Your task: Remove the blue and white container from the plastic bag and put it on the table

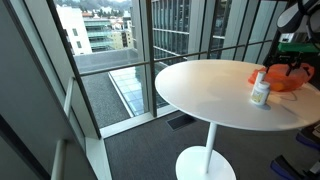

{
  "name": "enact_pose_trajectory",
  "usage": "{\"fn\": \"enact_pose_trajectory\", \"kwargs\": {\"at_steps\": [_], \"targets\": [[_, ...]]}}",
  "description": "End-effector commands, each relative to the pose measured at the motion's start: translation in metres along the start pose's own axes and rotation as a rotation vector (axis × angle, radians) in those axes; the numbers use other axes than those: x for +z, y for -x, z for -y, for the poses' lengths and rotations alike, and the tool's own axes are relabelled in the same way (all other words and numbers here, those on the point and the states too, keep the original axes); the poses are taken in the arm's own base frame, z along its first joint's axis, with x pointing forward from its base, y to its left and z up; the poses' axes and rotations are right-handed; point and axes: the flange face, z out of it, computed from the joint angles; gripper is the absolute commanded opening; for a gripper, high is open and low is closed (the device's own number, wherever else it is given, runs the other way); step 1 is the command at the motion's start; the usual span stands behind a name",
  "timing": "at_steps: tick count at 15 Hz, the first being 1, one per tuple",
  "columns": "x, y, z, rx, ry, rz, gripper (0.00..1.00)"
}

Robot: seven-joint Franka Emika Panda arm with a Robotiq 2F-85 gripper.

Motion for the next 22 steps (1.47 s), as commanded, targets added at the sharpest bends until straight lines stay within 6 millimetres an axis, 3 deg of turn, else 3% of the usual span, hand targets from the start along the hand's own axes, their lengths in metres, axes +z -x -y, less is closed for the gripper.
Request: {"fn": "enact_pose_trajectory", "kwargs": {"at_steps": [1, 12, 22], "targets": [[0.003, -0.005, 0.008, -0.039, -0.037, -0.010, 1.00], [0.008, -0.003, 0.011, -0.022, -0.087, -0.001, 1.00], [0.025, -0.004, 0.023, -0.013, -0.104, 0.016, 1.00]]}}
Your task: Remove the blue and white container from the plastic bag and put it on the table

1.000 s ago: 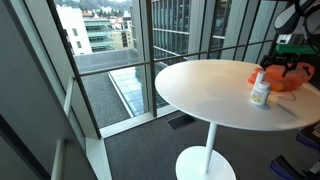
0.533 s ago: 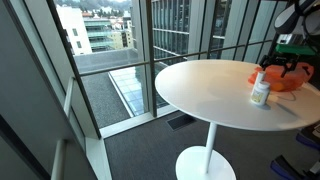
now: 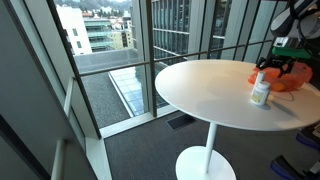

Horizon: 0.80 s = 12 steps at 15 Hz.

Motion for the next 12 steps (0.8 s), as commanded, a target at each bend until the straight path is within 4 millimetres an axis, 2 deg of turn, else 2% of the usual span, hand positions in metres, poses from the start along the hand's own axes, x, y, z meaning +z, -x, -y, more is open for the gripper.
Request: {"fn": "enact_pose_trajectory", "kwargs": {"at_steps": [1, 2, 3, 5, 8, 9, 12], "targets": [[0.004, -0.010, 0.002, -0.003, -0.021, -0.002, 1.00], [0.005, -0.011, 0.002, -0.001, -0.019, -0.001, 0.98], [0.006, -0.012, 0.002, 0.002, -0.015, -0.002, 0.75], [0.008, -0.013, 0.001, 0.006, -0.007, -0.002, 0.70], [0.010, -0.014, 0.000, 0.010, 0.000, -0.002, 0.44], [0.007, -0.013, 0.001, 0.012, 0.000, -0.003, 0.40], [-0.006, -0.011, 0.001, 0.020, -0.004, -0.005, 0.40]]}}
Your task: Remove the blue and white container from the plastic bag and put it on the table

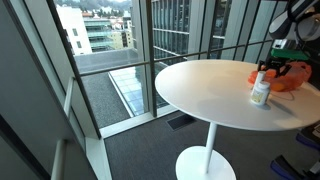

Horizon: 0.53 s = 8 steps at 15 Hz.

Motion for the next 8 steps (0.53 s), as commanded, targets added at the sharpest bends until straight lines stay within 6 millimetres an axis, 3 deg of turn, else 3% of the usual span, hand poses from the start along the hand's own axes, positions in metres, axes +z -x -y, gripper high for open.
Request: {"fn": "enact_pose_trajectory", "kwargs": {"at_steps": [1, 8], "targets": [[-0.018, -0.004, 0.002, 0.018, -0.012, -0.008, 0.40], [-0.055, 0.010, 0.001, 0.001, -0.018, 0.050, 0.40]]}}
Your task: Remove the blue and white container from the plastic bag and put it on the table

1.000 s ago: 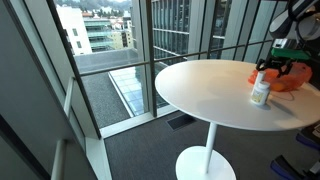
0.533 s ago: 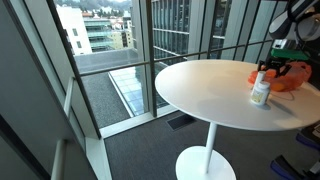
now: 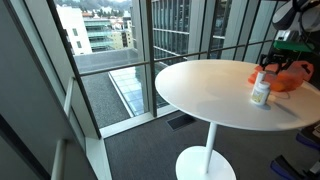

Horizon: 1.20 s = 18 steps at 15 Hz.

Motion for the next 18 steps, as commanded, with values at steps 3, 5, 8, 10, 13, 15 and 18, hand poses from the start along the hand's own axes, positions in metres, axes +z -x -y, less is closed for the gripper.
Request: {"fn": "enact_pose_trajectory", "kwargs": {"at_steps": [3, 5, 8, 10, 13, 15, 18], "targets": [[-0.037, 0.016, -0.003, -0.010, 0.013, 0.033, 0.40], [-0.045, 0.020, -0.007, -0.021, 0.030, 0.027, 0.40], [-0.054, 0.028, -0.013, -0.056, 0.053, 0.032, 0.40], [-0.060, 0.037, -0.016, -0.082, 0.064, 0.034, 0.40], [-0.072, 0.051, -0.019, -0.116, 0.075, 0.028, 0.40], [-0.080, 0.064, -0.019, -0.142, 0.080, 0.026, 0.40], [-0.090, 0.084, -0.021, -0.174, 0.087, 0.026, 0.40]]}}
